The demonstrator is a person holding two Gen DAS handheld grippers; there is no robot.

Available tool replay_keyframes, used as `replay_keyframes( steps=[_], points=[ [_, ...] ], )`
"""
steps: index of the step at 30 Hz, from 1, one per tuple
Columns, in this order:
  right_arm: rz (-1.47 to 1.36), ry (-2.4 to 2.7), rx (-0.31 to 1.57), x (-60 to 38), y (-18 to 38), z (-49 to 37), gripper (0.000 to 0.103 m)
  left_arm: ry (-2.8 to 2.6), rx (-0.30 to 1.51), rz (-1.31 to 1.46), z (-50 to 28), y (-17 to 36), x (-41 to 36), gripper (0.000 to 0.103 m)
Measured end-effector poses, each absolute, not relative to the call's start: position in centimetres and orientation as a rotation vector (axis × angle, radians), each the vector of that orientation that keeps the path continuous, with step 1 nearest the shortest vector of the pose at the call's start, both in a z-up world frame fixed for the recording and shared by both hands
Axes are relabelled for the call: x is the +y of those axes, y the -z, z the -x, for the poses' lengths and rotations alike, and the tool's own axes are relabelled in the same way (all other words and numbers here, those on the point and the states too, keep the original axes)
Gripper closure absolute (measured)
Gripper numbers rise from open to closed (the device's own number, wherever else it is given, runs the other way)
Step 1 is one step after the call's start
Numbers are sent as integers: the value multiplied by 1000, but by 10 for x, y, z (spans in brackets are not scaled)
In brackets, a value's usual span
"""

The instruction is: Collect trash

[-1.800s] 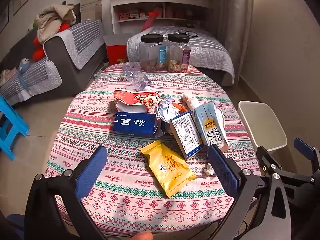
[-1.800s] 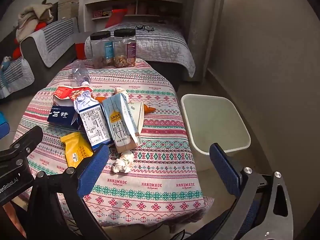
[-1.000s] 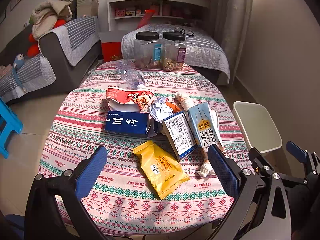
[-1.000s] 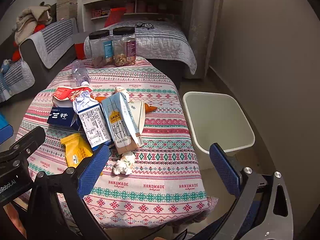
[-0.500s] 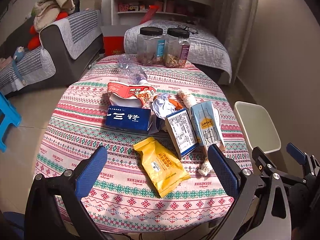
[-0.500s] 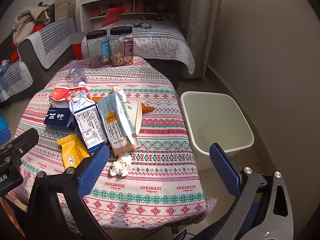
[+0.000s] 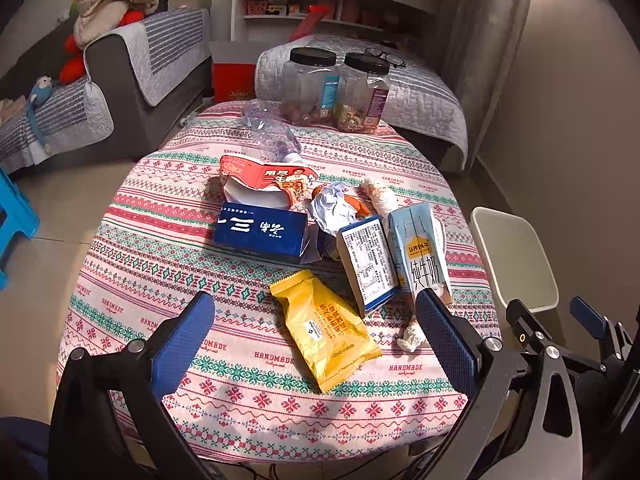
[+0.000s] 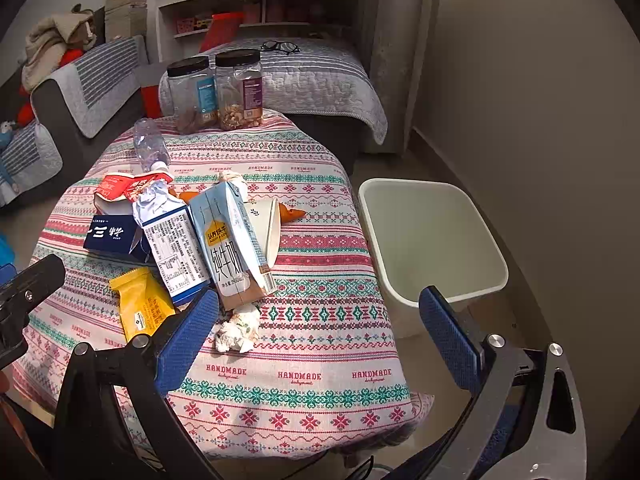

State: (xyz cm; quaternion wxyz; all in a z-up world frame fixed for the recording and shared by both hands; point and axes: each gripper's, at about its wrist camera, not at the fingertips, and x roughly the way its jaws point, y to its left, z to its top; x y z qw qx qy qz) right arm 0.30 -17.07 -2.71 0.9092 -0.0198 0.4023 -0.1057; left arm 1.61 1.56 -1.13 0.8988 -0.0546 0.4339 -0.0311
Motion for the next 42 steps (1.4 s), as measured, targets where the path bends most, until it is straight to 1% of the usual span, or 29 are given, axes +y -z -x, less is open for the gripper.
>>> replay_keyframes(
  steps=[31, 36, 42],
  points=[
    [14, 192, 840, -176, 23, -1, 7, 64, 931, 115, -18, 21, 14, 6],
    [25, 200, 908, -178, 39, -8, 7, 25, 966, 178, -23, 32, 27, 6],
    [-14, 174, 1014, -181, 64, -17, 7, -13, 1091, 324, -34, 68, 51, 6]
  ],
)
